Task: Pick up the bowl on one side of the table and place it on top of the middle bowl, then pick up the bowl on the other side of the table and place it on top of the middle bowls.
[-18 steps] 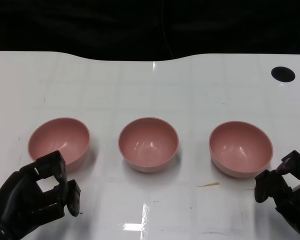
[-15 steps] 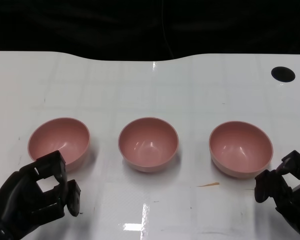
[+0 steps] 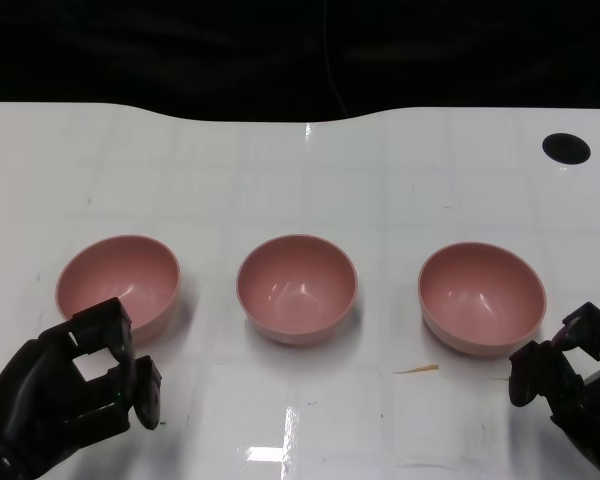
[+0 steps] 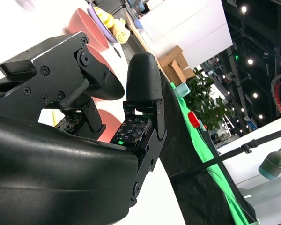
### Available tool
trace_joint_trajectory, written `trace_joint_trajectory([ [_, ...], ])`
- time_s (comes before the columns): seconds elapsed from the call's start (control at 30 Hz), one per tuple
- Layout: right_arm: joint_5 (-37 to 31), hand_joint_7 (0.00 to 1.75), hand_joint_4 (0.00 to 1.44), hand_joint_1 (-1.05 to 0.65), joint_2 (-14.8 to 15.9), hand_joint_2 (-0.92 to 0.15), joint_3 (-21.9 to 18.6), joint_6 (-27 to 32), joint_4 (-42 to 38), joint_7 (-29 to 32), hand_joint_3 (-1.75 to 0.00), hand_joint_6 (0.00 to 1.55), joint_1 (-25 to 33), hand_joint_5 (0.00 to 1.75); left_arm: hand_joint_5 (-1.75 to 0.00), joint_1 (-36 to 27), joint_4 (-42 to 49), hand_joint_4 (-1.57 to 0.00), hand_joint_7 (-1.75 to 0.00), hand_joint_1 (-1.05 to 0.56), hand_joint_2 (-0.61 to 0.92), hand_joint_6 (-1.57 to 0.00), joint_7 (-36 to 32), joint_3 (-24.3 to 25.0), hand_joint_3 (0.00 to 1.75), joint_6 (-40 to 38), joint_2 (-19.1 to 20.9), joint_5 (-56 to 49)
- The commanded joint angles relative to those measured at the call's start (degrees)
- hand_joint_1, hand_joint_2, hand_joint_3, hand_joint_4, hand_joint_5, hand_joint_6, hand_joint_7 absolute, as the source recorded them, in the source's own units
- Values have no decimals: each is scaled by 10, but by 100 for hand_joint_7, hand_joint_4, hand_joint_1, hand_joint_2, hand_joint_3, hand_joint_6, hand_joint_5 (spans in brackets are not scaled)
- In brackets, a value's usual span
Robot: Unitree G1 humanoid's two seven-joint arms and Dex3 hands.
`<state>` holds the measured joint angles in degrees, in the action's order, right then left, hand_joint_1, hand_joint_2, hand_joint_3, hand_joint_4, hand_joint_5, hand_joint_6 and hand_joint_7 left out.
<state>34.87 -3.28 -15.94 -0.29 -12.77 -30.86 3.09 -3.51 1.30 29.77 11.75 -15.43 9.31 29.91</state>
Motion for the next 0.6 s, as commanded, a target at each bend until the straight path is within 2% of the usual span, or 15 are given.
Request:
trace_joint_trajectory([
  [0.03,0,123,91,-5,3,-56,-5,-9,-5,-1,-112,93,-4,167,-175,-14,-7,-95,-175,23,71,-75,-48,-2,144,89,-16,-65],
  [0.07,-1,123,91,-5,3,-56,-5,-7,-2,2,-112,93,-3,167,-175,-20,3,-87,-175,28,68,-69,-95,-14,141,177,-22,-143],
  [0.1,-2,122,91,-5,3,-56,-4,-6,0,5,-112,94,-3,166,-169,-25,16,-71,-156,29,60,-63,-138,-24,129,259,-30,-212],
  [0.17,-2,122,92,-5,3,-55,-4,-7,-1,4,-113,95,-3,165,-147,-30,46,-58,-119,29,57,-63,-222,-36,111,385,-45,-319],
  [0.23,0,123,92,-5,5,-54,-4,-8,-4,0,-116,93,-4,165,-127,-32,64,-57,-92,24,58,-68,-297,-41,98,455,-48,-401],
  [0.27,0,123,92,-5,4,-53,-5,-8,-4,0,-116,93,-5,165,-119,-32,72,-51,-81,15,58,-66,-336,-43,87,483,-44,-445],
  [0.3,-1,123,92,-5,4,-53,-5,-8,-3,2,-116,94,-4,165,-114,-31,79,-47,-68,6,65,-67,-363,-44,66,504,-40,-475],
  [0.33,0,123,92,-5,4,-53,-5,-9,-4,0,-116,94,-5,165,-113,-32,78,-45,-62,3,68,-68,-409,-45,58,515,-33,-527],
  [0.4,0,122,92,-6,3,-53,-5,-9,-3,2,-116,94,-4,165,-103,-33,69,-39,-45,-22,79,-67,-480,-47,25,515,-20,-613],
  [0.43,-1,122,92,-6,2,-54,-5,-8,-1,5,-115,94,-4,165,-98,-34,63,-36,-38,-30,81,-67,-508,-49,15,510,-13,-649],
  [0.53,-1,121,91,-5,3,-55,-5,-4,0,10,-111,94,-4,166,-84,-37,29,-33,-22,-52,82,-69,-563,-60,2,465,11,-755],
  [0.6,-3,120,92,-5,1,-56,-4,-9,-1,10,-110,94,-4,166,-67,-44,-18,-35,-11,-69,82,-69,-552,-71,1,397,26,-828],
])
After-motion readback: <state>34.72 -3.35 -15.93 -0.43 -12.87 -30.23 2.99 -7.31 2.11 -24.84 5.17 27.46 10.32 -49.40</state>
